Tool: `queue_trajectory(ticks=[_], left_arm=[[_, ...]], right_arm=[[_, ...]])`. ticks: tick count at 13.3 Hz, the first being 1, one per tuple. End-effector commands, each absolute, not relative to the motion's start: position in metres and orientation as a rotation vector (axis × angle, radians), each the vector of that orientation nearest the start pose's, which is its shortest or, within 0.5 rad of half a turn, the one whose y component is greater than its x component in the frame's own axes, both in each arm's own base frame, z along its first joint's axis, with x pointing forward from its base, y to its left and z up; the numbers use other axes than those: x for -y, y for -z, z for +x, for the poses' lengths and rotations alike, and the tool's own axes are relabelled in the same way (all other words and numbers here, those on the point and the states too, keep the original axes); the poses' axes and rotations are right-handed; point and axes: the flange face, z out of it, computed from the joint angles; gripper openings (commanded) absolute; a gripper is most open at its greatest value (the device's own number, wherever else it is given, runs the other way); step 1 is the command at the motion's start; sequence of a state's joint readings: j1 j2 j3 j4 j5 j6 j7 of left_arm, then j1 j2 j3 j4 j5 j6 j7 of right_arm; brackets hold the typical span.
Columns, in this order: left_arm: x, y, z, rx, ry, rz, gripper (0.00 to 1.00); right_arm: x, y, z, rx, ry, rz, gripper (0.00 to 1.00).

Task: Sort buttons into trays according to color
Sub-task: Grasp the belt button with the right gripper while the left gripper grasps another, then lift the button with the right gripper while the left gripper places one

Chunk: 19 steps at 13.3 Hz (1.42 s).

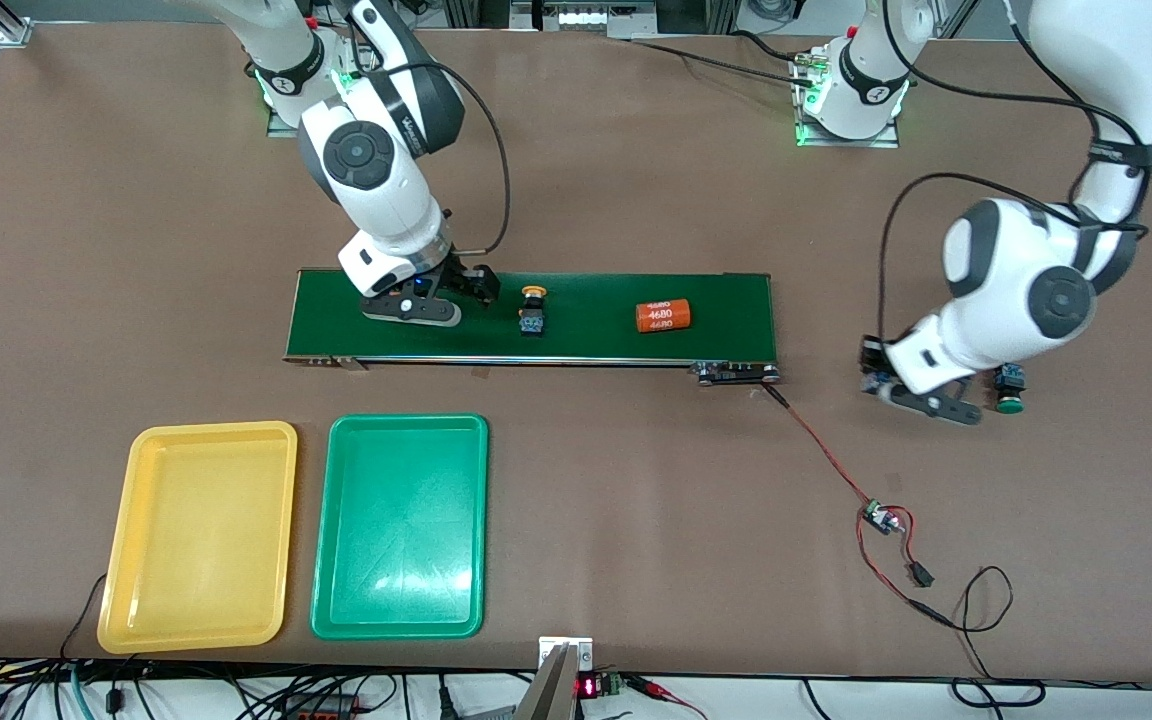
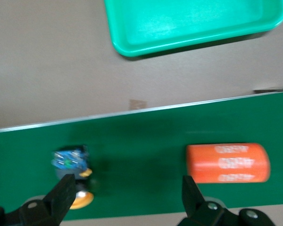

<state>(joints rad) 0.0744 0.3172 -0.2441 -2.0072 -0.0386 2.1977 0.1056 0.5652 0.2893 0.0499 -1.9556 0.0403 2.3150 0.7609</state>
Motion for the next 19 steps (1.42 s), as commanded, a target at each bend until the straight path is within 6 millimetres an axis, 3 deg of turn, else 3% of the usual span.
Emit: queue_trajectory(ticks=[1,5,8,10,13,15,17,18,19], left_arm=[[0.150,-0.298,0.544,-0.346,-0.245,-3.206,0.00],[0.213,-0.295,0.520,-0.315,-0.276,-3.204,0.00],[0.250,-0.280,0.503,-0.320,-0.324,-3.193,0.00],[0.255,-0.274,0.501,-0.339,-0.342,-3.189,0.00],[0.257,-0.263,0.504,-0.338,-0.339,-3.202,0.01],[0.259,-0.257,0.508,-0.332,-0.300,-3.222,0.01],[0.261,-0.253,0.508,-0.335,-0.294,-3.227,0.02],[0.261,-0.252,0.508,-0.347,-0.296,-3.227,0.21],[0.261,-0.252,0.508,-0.348,-0.297,-3.229,0.78]], right_arm=[[-0.389,-0.331,0.516,-0.318,0.068,-3.041,1.00],[-0.389,-0.315,0.515,-0.261,0.076,-3.089,1.00],[-0.389,-0.301,0.515,-0.230,0.074,-3.117,1.00],[-0.391,-0.298,0.512,-0.209,0.064,-3.123,1.00],[-0.399,-0.295,0.502,0.013,0.028,-3.129,1.00],[-0.399,-0.295,0.502,0.064,0.026,-3.129,1.00],[-0.399,-0.280,0.500,0.075,-0.002,-3.142,1.00],[-0.397,-0.269,0.497,0.104,-0.024,-3.152,1.00],[-0.392,-0.262,0.496,0.121,-0.041,-3.159,1.00]])
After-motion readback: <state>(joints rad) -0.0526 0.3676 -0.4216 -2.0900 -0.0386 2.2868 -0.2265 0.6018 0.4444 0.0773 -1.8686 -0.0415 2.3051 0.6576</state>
